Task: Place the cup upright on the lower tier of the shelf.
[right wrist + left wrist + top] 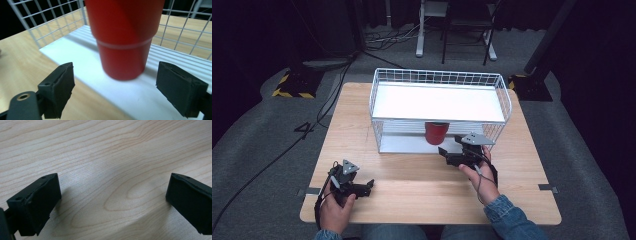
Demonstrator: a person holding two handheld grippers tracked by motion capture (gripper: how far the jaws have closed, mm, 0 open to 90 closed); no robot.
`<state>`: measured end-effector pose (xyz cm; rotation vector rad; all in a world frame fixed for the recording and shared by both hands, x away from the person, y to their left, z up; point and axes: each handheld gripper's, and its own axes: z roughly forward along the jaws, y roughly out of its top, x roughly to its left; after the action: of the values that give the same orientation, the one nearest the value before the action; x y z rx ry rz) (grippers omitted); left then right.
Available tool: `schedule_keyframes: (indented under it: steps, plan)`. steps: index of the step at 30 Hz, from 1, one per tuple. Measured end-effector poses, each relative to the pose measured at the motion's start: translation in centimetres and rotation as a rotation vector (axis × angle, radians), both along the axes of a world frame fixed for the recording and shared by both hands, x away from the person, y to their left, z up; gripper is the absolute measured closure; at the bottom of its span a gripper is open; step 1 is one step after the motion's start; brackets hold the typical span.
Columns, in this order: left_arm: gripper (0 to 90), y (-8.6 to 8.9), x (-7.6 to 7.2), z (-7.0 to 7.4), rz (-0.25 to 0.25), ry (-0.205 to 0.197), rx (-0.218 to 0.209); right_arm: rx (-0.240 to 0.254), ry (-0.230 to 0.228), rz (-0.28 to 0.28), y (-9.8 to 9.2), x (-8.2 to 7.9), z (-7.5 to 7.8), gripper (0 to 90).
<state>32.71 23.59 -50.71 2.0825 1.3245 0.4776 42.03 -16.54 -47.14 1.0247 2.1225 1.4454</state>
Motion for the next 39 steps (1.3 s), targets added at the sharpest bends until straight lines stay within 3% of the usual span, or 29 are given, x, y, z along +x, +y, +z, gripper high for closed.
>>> schedule_keyframes:
  steps: [16, 25, 35, 39]
  plan:
    - [0.2, -0.1, 0.0, 0.0, 0.015, 0.0, -0.005, -0.013, 0.032, 0.04, -6.4, -2.9, 2.0, 15.7]
    - [0.1, -0.1, 0.1, 0.0, 0.012, 0.0, -0.003, -0.015, 0.046, 0.007, -9.9, -4.3, 2.5, 15.7]
    - [0.1, -0.2, 0.4, 0.0, 0.023, 0.002, -0.004, -0.052, 0.079, -0.033, -13.0, -6.0, 2.2, 15.8]
    - [0.1, -0.3, 0.4, 0.0, 0.03, 0.002, -0.004, -0.08, 0.111, -0.048, -15.2, -6.8, 1.5, 15.8]
